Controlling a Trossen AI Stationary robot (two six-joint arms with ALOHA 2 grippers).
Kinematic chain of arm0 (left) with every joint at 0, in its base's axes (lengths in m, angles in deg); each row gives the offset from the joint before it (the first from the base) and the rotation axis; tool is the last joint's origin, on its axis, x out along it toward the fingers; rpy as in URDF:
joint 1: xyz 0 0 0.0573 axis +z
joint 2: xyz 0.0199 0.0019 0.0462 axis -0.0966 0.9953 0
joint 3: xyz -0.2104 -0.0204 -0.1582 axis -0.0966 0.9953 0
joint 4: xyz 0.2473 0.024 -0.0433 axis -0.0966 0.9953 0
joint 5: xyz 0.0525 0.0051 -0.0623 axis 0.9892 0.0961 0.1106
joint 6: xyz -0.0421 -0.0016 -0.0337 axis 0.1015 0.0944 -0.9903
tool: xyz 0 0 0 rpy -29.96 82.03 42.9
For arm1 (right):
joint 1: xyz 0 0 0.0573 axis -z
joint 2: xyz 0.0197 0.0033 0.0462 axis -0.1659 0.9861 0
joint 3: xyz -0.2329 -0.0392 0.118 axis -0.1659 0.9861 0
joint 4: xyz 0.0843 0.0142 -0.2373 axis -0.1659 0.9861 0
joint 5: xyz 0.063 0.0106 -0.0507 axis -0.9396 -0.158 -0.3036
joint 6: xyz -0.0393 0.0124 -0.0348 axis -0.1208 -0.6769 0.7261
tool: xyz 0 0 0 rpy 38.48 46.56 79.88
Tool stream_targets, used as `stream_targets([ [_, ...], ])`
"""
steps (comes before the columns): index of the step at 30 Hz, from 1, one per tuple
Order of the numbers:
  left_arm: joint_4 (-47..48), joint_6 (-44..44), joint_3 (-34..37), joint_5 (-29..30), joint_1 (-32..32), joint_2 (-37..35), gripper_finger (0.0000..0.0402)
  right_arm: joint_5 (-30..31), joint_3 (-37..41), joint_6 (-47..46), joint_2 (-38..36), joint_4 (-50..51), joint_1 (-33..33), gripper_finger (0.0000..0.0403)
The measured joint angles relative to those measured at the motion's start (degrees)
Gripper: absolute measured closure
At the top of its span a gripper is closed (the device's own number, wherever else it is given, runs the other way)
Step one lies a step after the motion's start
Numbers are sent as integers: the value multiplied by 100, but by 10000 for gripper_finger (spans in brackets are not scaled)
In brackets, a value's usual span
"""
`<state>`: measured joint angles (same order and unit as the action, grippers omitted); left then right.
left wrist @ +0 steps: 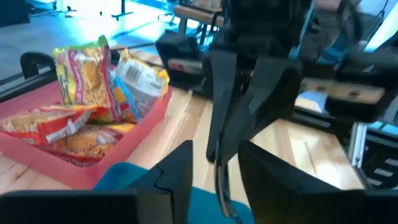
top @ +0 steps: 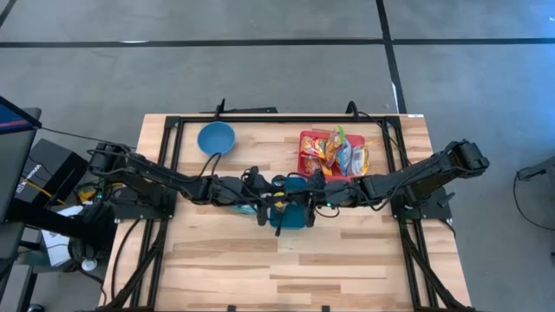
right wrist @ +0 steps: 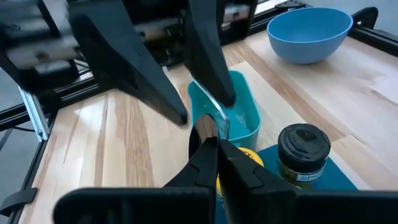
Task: Pick & Place Food Item
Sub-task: Put the black spoon into the green bin
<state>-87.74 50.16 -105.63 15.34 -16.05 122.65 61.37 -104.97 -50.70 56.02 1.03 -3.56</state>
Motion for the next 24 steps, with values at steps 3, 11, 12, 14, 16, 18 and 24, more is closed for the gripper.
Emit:
stream_targets([
  [3, 171, 0, -1, 0, 1, -268, 264, 70, 0, 50, -2, 10, -4, 402],
  [11, 894, -5, -2, -1, -2, -789, 260, 865, 0, 344, -176, 114, -168, 403],
  [12, 887, -6, -3, -1, -2, -799, 262, 1001, 0, 383, -218, 112, -202, 403],
  [14, 929, 20, -7, -1, -2, -799, 265, 1298, 0, 551, -311, 133, -277, 403],
  [16, 981, 22, -7, -1, -2, -796, 270, 1588, 0, 634, -421, 165, -337, 403],
  [18, 1033, 22, -7, -1, -2, -796, 275, 1839, 0, 653, -531, 293, -389, 403],
  [24, 1119, 48, -4, -1, -2, -816, 290, 2726, 0, 765, -707, 532, -461, 403],
])
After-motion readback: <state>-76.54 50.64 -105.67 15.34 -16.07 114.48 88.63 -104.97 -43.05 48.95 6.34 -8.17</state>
